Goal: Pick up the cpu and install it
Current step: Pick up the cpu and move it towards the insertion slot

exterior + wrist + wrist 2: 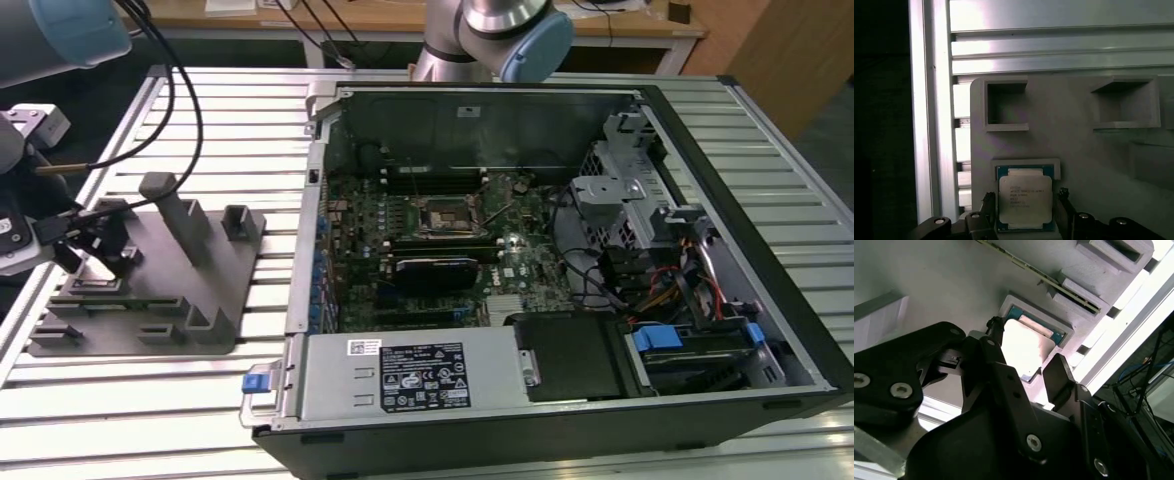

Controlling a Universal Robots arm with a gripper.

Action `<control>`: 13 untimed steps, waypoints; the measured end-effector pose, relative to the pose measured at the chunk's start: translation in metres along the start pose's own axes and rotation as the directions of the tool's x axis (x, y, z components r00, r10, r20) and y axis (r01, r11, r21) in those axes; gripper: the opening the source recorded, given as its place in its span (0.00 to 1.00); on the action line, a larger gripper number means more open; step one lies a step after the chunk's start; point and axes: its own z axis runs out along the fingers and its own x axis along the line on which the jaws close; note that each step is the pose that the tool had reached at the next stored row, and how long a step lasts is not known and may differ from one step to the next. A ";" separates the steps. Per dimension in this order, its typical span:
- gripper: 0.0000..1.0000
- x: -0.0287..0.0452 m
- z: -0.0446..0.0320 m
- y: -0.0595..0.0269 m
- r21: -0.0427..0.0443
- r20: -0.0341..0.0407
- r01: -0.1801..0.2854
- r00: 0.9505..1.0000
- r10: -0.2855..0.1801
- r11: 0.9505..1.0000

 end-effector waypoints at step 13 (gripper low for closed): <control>0.59 0.0002 0.0070 -0.0003 0.000 0.000 0.000 1.000 0.000 1.000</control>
